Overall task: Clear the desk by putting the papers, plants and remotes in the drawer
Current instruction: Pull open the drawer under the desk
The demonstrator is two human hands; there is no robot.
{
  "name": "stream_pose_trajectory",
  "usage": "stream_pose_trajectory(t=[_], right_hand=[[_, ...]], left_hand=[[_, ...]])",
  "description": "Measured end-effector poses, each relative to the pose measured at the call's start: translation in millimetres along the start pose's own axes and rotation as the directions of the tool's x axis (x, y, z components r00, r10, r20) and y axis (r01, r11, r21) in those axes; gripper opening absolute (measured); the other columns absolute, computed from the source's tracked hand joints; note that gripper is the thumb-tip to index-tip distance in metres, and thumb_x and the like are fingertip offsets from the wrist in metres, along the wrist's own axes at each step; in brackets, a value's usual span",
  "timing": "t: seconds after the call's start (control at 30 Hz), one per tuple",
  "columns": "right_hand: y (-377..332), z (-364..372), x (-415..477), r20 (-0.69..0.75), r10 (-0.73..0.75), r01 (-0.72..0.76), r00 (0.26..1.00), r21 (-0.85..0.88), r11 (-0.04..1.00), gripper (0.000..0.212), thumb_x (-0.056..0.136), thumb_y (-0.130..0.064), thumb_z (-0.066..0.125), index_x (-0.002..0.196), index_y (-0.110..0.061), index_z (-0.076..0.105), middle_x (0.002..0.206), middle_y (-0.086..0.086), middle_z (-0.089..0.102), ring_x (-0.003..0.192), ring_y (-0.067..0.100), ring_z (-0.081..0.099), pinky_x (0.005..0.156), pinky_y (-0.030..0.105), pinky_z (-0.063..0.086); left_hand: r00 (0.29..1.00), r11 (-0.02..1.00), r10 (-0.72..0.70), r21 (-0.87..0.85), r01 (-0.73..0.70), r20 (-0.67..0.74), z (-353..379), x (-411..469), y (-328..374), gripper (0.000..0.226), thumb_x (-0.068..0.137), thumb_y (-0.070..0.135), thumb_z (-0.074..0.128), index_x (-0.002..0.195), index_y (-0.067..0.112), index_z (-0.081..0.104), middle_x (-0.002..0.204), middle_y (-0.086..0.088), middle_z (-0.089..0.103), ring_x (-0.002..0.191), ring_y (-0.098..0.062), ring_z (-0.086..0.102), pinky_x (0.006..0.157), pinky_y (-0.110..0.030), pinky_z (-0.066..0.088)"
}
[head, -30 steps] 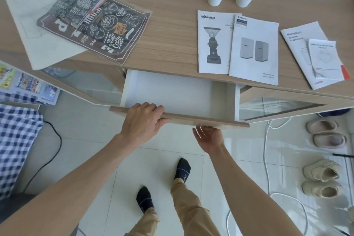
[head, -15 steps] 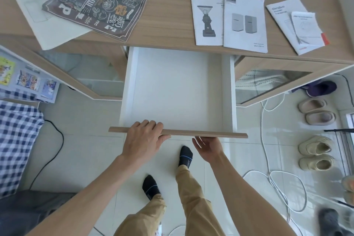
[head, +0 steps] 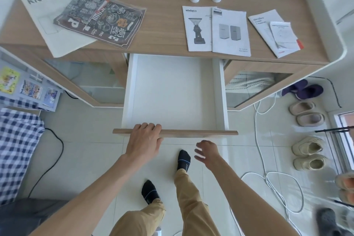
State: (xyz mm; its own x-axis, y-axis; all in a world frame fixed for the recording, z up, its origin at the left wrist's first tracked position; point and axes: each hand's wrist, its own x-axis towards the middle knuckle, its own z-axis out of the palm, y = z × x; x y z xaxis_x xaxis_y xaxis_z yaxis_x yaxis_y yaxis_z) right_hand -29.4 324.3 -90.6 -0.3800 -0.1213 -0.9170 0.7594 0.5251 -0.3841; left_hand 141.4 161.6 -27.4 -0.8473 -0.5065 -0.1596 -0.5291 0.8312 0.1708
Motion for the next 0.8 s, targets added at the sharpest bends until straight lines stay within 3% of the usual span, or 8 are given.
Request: stream_pose_trajectory(t=[0.07, 0.13, 0.2, 0.33, 0.43, 0.63, 0.8], right_hand=[[-1.9, -2.6, -23.7, 0.001, -0.119, 0.11, 0.993, -0.392, 0.914, 0.038, 0.088, -0.008, 0.058, 0.126, -0.004, 0.059, 0.101, 0.009, 0.062, 0.082, 0.021, 0.059, 0.065, 0.03, 0.05], [-11.2, -5.5, -54.9, 0.096, -0.209, 0.214, 0.973, -0.708, 0.673, 0.04, 0.084, -0.018, 0.06, 0.123, -0.014, 0.062, 0.107, 0.002, 0.061, 0.085, 0.017, 0.061, 0.069, 0.024, 0.049], [-25.1, -8.5, -85.6, 0.194, -0.235, 0.283, 0.952, -0.849, 0.446, 0.035, 0.082, -0.026, 0.06, 0.116, -0.019, 0.065, 0.114, -0.001, 0.058, 0.099, 0.02, 0.062, 0.081, 0.028, 0.052], [-67.3, -8.5, -142.3, 0.327, -0.295, 0.399, 0.898, -0.888, 0.228, 0.017, 0.086, -0.034, 0.059, 0.1, -0.025, 0.064, 0.125, 0.001, 0.06, 0.114, 0.023, 0.059, 0.098, 0.034, 0.049], [-107.7, -2.0, -172.3, 0.385, -0.427, 0.454, 0.818, -0.888, 0.07, 0.028, 0.092, -0.039, 0.056, 0.113, -0.022, 0.062, 0.124, 0.001, 0.06, 0.118, 0.022, 0.054, 0.099, 0.031, 0.043], [-178.4, 26.4, -182.7, 0.41, -0.607, 0.491, 0.68, -0.871, -0.038, 0.04, 0.094, -0.038, 0.053, 0.131, -0.023, 0.05, 0.136, 0.001, 0.056, 0.128, 0.021, 0.047, 0.105, 0.034, 0.037], [-228.8, 65.2, -179.8, 0.473, -0.621, 0.523, 0.625, -0.844, -0.117, 0.042, 0.095, -0.037, 0.053, 0.133, -0.02, 0.048, 0.144, 0.003, 0.048, 0.132, 0.024, 0.043, 0.106, 0.033, 0.034]], left_hand=[[0.996, 0.998, -0.02, -0.054, 0.025, 0.088, -7.5, 0.2, 1.0, 0.031, 0.091, 0.034, 0.062, 0.116, 0.017, 0.057, 0.099, 0.0, 0.066, 0.095, -0.024, 0.06, 0.088, -0.035, 0.042], [0.991, 0.996, -0.018, -0.08, 0.029, 0.135, -21.8, -0.3, 2.1, 0.032, 0.093, 0.035, 0.059, 0.118, 0.017, 0.055, 0.104, -0.001, 0.065, 0.099, -0.023, 0.059, 0.088, -0.033, 0.04], [0.987, 0.996, -0.01, -0.085, 0.024, 0.16, -38.1, -2.5, 4.5, 0.026, 0.093, 0.035, 0.057, 0.112, 0.016, 0.057, 0.101, -0.001, 0.064, 0.097, -0.023, 0.059, 0.079, -0.031, 0.039], [0.988, 0.995, -0.023, -0.09, 0.037, 0.153, -74.2, -1.5, 4.5, 0.018, 0.094, 0.033, 0.054, 0.094, 0.015, 0.053, 0.089, -0.001, 0.056, 0.094, -0.025, 0.058, 0.066, -0.031, 0.035], [0.993, 0.995, -0.051, -0.082, 0.059, 0.102, -108.5, 8.4, 1.9, 0.027, 0.095, 0.035, 0.053, 0.11, 0.013, 0.058, 0.101, -0.004, 0.062, 0.101, -0.027, 0.058, 0.069, -0.036, 0.043], [0.99, 0.988, -0.137, -0.068, 0.136, -0.016, -169.8, 36.5, -12.7, 0.034, 0.096, 0.037, 0.051, 0.118, 0.013, 0.058, 0.109, -0.006, 0.064, 0.103, -0.029, 0.06, 0.073, -0.038, 0.048], [0.964, 0.959, -0.265, -0.105, 0.263, -0.012, -209.8, 55.4, -40.8, 0.033, 0.097, 0.036, 0.053, 0.116, 0.011, 0.06, 0.115, -0.007, 0.065, 0.108, -0.031, 0.061, 0.083, -0.043, 0.053]])
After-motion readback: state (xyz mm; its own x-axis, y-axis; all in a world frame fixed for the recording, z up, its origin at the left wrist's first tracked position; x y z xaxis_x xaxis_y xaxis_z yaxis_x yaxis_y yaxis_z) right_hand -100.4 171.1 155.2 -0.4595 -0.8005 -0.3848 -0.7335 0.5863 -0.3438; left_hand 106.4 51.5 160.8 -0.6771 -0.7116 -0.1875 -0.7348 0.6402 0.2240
